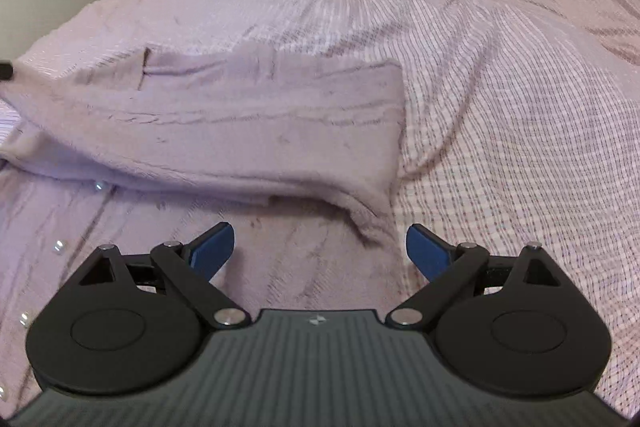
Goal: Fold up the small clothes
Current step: 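Open the left gripper to lay the sleeve on the body, then move both grippers to the ribbed hem of the cardigan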
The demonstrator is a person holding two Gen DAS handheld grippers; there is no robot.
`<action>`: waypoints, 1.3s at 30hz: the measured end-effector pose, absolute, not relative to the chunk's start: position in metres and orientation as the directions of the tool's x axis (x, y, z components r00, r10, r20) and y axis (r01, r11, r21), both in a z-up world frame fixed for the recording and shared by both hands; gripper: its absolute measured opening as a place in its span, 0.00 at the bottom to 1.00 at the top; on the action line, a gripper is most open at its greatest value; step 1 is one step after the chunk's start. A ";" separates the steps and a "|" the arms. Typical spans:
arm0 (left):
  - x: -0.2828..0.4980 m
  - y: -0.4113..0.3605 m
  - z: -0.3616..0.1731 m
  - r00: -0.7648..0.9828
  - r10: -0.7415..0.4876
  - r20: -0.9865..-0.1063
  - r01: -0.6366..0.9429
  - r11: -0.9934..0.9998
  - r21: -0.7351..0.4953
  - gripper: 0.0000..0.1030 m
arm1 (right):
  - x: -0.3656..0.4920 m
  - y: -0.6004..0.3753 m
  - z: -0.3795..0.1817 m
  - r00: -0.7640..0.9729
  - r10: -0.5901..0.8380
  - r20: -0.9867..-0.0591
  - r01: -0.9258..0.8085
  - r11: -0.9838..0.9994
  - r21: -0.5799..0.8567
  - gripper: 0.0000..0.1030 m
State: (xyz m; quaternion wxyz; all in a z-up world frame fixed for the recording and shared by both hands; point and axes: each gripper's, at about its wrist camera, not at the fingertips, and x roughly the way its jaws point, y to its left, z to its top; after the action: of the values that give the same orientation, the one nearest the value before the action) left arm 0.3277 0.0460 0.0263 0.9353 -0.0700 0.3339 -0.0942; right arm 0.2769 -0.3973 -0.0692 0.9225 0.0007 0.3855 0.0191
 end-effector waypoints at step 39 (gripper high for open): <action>0.076 0.067 -0.045 0.704 -0.138 -0.696 0.057 0.989 -0.138 0.78 | 0.089 -0.394 -0.082 0.719 0.092 -0.689 0.037 0.985 0.169 0.97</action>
State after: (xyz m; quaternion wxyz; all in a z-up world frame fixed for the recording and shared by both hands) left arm 0.0758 0.0674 -0.0454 0.9216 -0.0533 0.3809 -0.0527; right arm 0.0891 -0.3939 -0.0816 0.9230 0.0855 0.3748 0.0148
